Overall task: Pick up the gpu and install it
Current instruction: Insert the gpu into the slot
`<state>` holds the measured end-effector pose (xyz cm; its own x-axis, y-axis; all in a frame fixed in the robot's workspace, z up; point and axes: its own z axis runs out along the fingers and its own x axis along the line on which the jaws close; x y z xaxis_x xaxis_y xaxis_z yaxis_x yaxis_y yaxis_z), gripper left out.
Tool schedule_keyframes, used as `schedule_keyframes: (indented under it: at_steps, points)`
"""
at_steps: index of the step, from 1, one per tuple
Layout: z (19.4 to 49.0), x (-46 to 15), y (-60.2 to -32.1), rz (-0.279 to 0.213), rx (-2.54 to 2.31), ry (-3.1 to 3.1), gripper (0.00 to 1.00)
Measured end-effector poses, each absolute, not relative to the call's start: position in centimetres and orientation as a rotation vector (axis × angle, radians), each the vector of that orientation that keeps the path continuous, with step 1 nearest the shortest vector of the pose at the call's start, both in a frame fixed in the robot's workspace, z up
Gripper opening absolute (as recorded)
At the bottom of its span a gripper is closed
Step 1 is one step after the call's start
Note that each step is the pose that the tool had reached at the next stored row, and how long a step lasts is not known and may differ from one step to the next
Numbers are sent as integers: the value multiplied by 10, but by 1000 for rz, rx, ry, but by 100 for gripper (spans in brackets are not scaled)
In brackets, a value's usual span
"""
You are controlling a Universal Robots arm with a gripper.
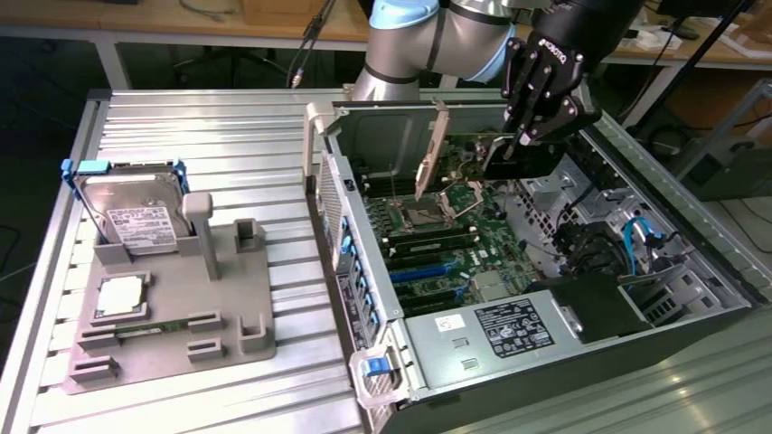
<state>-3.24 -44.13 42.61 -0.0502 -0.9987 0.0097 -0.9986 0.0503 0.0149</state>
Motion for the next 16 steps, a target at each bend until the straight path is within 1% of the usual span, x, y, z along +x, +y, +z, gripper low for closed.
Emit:
schedule_keyframes:
  at_steps: [16]
  points:
    - [426, -32, -441, -6, 2195, -2224, 27]
